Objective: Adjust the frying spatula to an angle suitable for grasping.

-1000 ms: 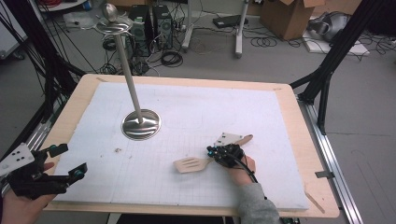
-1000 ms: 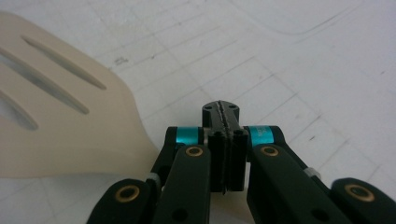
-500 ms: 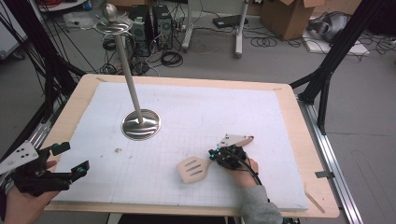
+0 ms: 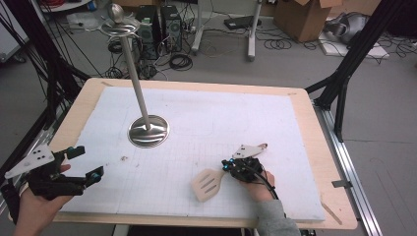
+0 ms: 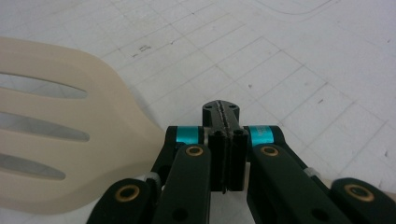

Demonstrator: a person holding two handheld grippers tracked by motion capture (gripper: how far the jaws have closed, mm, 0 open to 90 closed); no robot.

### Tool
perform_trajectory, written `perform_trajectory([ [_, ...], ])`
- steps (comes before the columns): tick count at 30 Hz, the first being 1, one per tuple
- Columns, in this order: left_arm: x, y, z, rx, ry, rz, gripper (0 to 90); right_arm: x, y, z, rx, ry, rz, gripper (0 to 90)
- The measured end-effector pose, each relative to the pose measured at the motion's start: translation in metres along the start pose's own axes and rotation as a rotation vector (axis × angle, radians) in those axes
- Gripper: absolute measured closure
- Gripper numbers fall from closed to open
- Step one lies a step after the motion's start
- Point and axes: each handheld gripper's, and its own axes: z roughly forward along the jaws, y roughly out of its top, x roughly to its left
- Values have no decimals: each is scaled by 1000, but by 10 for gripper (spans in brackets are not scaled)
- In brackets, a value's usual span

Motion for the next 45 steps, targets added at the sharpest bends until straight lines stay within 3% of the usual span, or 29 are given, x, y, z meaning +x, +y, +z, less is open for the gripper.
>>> perform_trajectory([
  [17, 0, 9, 22, -1, -55, 13, 19, 8, -13, -16, -1, 9, -33, 900],
  [21, -1, 11, 28, -1, -68, 16, 19, 11, -14, -19, 10, -11, -49, 900],
  [26, 1, 13, 31, -3, -79, 16, 18, 12, -19, -24, 4, -1, -41, 900],
  [34, 10, 19, 26, -59, -82, -6, 18, 13, -26, -34, 14, 7, -35, 900],
  [45, 10, 22, 41, -49, -113, 0, 19, 17, -35, -45, 15, 4, -37, 900],
])
